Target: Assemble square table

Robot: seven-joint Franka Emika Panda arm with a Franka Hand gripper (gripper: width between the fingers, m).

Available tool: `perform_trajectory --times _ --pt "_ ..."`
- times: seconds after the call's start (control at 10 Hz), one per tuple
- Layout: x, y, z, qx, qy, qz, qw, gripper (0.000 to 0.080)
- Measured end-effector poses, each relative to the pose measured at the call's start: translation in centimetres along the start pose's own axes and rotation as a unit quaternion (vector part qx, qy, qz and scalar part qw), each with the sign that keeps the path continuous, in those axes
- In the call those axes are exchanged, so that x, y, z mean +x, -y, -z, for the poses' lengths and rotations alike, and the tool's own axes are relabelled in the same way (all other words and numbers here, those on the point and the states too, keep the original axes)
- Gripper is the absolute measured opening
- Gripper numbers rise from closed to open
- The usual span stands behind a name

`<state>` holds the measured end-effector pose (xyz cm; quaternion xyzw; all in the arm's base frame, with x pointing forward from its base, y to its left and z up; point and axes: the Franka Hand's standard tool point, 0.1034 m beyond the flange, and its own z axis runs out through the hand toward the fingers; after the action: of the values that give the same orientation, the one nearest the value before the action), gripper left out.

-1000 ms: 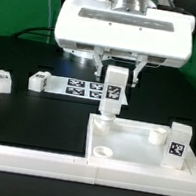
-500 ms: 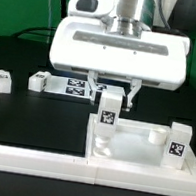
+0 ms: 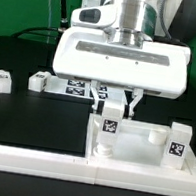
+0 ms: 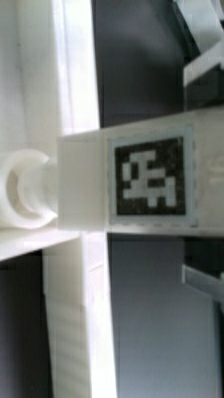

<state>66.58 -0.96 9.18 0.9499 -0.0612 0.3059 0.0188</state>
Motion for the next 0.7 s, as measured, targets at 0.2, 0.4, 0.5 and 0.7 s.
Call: perform_trajectory --times 0.2,0.4,0.5,0.7 --pt "-0.41 0.02 -0.27 0.000 0.003 0.001 1.000 0.0290" --pt "-0.66 -0.08 -0.47 -0.001 0.004 0.001 1.000 0.0290" --pt "-0.63 -0.15 -0.50 -0.002 0.001 0.001 1.000 0.0290" --pt "-0.62 -0.44 -0.49 -0.005 -0.010 0.002 1.000 0.0290"
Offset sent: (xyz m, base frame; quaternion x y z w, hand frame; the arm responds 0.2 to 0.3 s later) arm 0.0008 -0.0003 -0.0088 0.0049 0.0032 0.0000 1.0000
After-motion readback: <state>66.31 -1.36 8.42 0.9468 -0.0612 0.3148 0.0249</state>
